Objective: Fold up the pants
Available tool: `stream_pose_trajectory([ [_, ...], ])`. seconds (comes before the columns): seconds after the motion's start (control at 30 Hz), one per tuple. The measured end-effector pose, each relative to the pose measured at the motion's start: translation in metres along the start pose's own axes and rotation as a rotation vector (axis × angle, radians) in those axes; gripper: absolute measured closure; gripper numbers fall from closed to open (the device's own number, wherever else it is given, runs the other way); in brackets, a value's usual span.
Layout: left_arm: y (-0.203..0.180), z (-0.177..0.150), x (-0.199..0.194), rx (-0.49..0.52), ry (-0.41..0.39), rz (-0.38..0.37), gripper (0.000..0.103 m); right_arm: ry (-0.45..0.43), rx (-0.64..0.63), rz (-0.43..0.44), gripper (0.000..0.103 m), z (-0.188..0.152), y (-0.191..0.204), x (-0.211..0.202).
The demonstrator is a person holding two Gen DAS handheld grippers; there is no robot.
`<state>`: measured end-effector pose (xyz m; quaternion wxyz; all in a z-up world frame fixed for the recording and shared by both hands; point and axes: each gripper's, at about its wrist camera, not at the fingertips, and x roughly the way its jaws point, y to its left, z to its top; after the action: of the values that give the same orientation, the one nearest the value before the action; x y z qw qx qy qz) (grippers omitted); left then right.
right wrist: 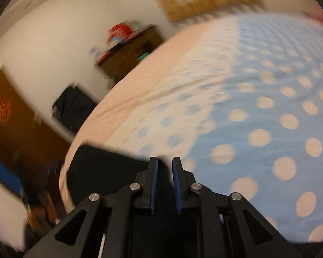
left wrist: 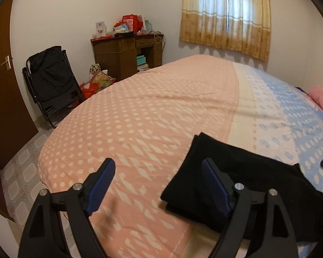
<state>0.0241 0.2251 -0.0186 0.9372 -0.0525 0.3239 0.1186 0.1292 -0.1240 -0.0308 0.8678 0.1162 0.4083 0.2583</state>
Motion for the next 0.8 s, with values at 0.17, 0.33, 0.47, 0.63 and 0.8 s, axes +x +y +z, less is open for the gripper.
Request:
stream_pose_trajectory([
  [0.17,-0.006,-0.004,-0.006,0.017,0.011,-0.008,0.018,0.08,-0.15,-0.219,0.088,-0.016,0.022,0.041],
  [0.33,-0.004,-0.004,-0.012,0.036,-0.002,-0.001,0.018,0.109,-0.078,-0.157,0.087,-0.022,0.003,0.05],
  [0.47,-0.001,-0.003,-0.009,0.016,0.01,-0.015,0.018,0.113,-0.124,-0.202,0.086,-0.022,0.009,0.056],
  [0.63,0.002,-0.001,-0.013,0.011,0.001,-0.002,0.018,0.12,-0.261,-0.316,0.087,-0.021,0.033,0.065],
  [0.8,0.003,0.0,-0.013,-0.005,0.005,-0.019,0.018,0.09,-0.274,-0.42,0.088,-0.001,0.022,0.083],
])
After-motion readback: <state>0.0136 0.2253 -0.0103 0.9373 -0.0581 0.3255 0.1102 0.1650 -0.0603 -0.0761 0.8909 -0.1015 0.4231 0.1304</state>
